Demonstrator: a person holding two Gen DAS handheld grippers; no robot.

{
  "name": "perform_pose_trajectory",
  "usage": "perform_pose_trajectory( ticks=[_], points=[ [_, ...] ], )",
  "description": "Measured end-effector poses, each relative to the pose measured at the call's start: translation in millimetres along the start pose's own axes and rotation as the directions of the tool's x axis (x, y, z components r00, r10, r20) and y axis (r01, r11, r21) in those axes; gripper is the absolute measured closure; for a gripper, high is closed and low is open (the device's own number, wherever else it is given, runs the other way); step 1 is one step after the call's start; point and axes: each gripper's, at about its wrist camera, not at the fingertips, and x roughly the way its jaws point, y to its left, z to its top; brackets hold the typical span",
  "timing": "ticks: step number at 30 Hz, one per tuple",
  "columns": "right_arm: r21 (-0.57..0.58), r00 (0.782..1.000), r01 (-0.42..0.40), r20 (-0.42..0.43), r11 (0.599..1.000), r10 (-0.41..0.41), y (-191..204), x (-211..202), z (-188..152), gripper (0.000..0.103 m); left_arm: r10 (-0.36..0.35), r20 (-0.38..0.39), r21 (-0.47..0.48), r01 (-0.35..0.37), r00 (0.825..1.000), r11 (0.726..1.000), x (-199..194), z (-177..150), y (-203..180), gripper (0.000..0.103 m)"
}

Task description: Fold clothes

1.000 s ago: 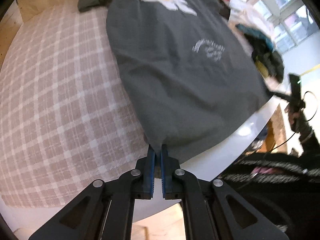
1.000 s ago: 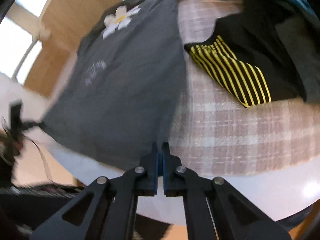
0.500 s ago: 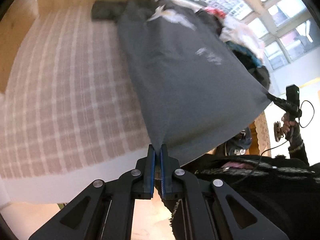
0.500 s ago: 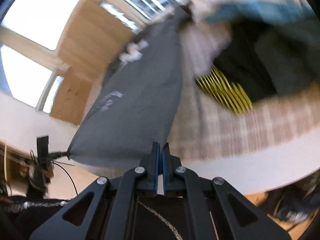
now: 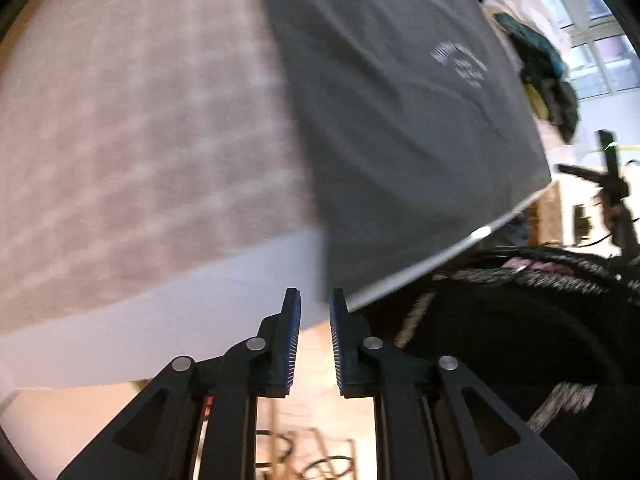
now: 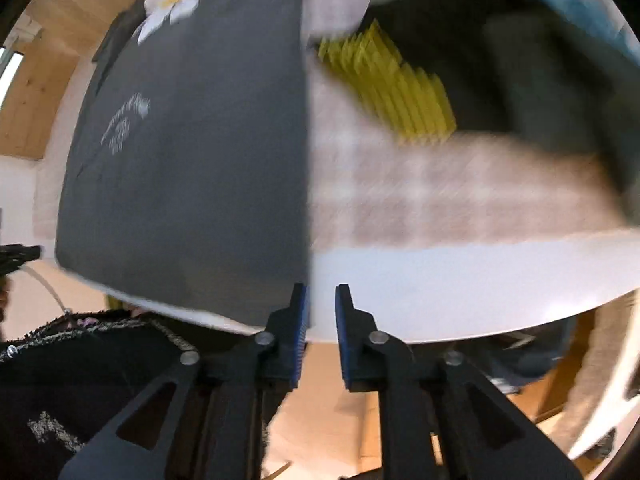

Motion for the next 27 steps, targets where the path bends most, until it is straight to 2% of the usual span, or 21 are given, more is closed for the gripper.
perform_pose_trajectory(
  ticks=[2,4,5,6,8,9,12,15,17,20,22,24,26,27],
  points=[
    [-0.003,0.995,0.008,0.101,1.000,-0.008,3,-31,20,0.086,0.080,0.071,0.002,-0.080,0.994,0.997,-29,21,15,0.088],
    [-0.032,0.965,-0.002,0.261,0.999,0.010,14,-63,58,0.076,0.131,0.177,-0.003,-0.133,0.976,0.991,-54,59,25,0.086],
    [-0.047,0.942,-0.005,0.336,0.999,0.020,20,-78,77,0.054,0.145,0.228,0.007,-0.151,0.963,0.989,-63,79,26,0.084],
    [-0.065,0.921,-0.006,0.388,0.998,0.030,25,-85,97,0.039,0.161,0.282,0.013,-0.172,0.946,0.985,-71,102,26,0.083],
    [-0.111,0.882,0.009,0.470,0.994,0.044,39,-89,139,0.038,0.190,0.388,0.008,-0.209,0.902,0.978,-80,158,28,0.072],
    [-0.127,0.878,0.025,0.478,0.992,0.039,46,-81,166,0.038,0.190,0.415,-0.010,-0.205,0.890,0.979,-78,185,32,0.065],
    [-0.169,0.865,0.072,0.501,0.983,0.023,66,-60,245,0.038,0.211,0.467,-0.063,-0.205,0.859,0.977,-67,266,44,0.062],
    [-0.170,0.873,0.148,0.486,0.974,-0.048,64,-27,321,0.038,0.265,0.438,-0.122,-0.236,0.859,0.964,-42,337,60,0.061],
    [-0.170,0.875,0.195,0.475,0.966,-0.093,62,-5,370,0.038,0.264,0.420,-0.160,-0.216,0.868,0.963,-25,370,73,0.061],
    [-0.140,0.885,0.179,0.454,0.974,-0.098,43,13,409,0.038,0.266,0.392,-0.193,-0.204,0.881,0.960,-5,411,82,0.061],
    [-0.114,0.895,0.161,0.435,0.980,-0.097,28,27,437,0.038,0.269,0.375,-0.183,-0.214,0.887,0.960,6,425,83,0.061],
    [-0.107,0.899,0.192,0.419,0.975,-0.131,23,39,449,0.038,0.276,0.361,-0.165,-0.231,0.890,0.959,15,433,81,0.061],
    [-0.102,0.903,0.210,0.402,0.972,-0.153,17,50,457,0.038,0.281,0.369,-0.142,-0.245,0.886,0.959,18,434,76,0.064],
    [-0.101,0.905,0.213,0.394,0.972,-0.158,14,56,459,0.038,0.283,0.377,-0.130,-0.252,0.882,0.959,18,434,74,0.070]
  ],
)
